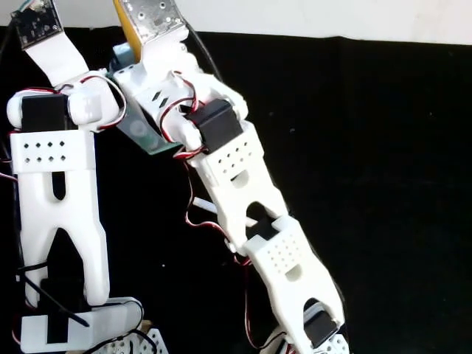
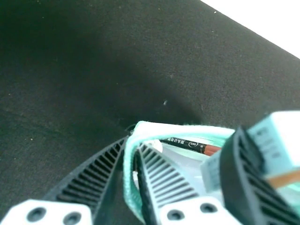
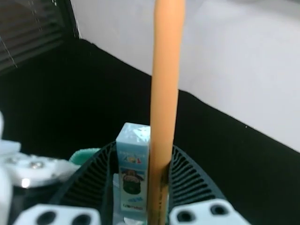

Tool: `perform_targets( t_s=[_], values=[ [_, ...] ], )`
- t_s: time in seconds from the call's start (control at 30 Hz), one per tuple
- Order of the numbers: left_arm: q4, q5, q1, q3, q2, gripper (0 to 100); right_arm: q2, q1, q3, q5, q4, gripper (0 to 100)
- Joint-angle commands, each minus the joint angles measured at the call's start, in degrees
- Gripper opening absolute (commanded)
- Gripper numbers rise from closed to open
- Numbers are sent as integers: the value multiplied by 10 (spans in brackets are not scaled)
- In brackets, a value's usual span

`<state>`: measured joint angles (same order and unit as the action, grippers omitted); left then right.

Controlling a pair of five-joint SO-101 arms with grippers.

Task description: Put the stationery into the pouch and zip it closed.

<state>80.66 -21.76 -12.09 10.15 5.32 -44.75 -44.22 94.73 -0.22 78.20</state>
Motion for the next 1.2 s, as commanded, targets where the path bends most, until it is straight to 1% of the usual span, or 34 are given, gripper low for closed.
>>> perform_targets(
  t_s=[0.0,0.13,0.33,0.57,0.87,1.07,1.17],
  values=[
    [-6,3,-4,-8,-7,7,20,10,66,-2,24,7],
    [-6,3,-4,-8,-7,7,31,11,66,-2,57,7],
    [-6,3,-4,-8,-7,7,32,19,65,21,61,18],
    [-6,3,-4,-8,-7,7,34,19,65,23,61,209],
    [-6,3,-4,-8,-7,7,39,19,66,23,60,213],
    [-6,3,-4,-8,-7,7,93,21,66,23,61,213],
    [-6,3,-4,-8,-7,7,125,34,65,23,81,213]
  ],
)
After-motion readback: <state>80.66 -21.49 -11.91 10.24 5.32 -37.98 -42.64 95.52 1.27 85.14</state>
